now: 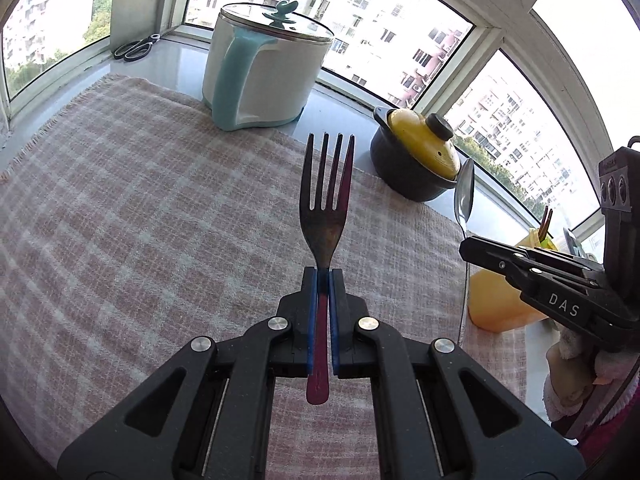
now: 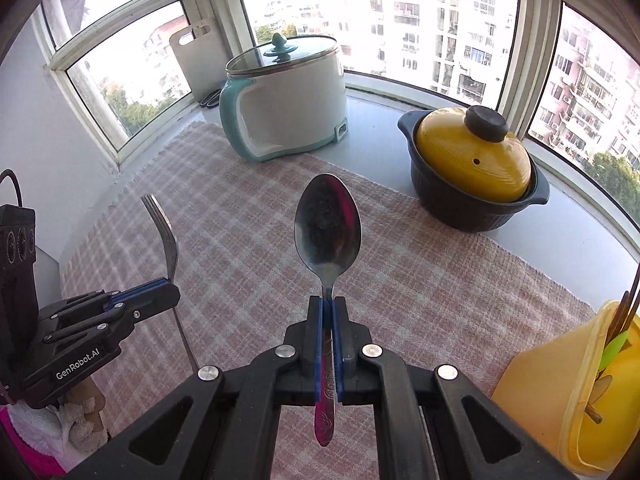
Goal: Organize utensils
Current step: 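Lift and carry the fork and spoon in both tools over the yellow container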
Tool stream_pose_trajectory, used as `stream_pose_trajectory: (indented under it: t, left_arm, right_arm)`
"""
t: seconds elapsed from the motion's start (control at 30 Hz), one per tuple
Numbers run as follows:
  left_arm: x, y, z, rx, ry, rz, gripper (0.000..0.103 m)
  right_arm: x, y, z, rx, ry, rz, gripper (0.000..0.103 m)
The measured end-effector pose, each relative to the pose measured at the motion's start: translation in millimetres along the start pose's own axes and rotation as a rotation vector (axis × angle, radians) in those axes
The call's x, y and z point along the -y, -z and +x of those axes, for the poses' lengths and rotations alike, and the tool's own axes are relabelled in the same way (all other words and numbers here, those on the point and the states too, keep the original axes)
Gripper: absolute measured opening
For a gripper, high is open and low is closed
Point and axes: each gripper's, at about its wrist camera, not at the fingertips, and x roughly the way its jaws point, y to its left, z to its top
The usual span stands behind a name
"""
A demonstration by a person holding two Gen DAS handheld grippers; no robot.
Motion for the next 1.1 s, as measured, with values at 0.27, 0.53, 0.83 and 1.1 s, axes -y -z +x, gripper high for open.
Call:
stream_pose_trajectory:
  t: [0.27, 0.53, 0.83, 1.1]
  left_arm:
    - [33.6, -4.4, -21.3, 0.044, 0.036, 0.048, 0.003]
    - [72.4, -0.8, -36.0, 0.075, 0.061, 0.077, 0.003]
    - [123.3, 6.3, -46.9, 0.111, 0.104, 0.098, 0.003]
    - [173.6, 11.7, -52.3, 0.139, 0.145, 0.126, 0.003]
  right_arm:
    - [10.4, 5.4, -41.7, 0.070, -0.009, 0.013, 0.002]
    - [34.1, 23.3, -80.8, 0.115, -0.023, 0.027, 0.002]
    - [68.8, 45.5, -126.0, 0.167, -0.024, 0.038, 0.002]
    - [112.5, 59.8, -159.4, 0.207, 0.015, 0.063, 0.002]
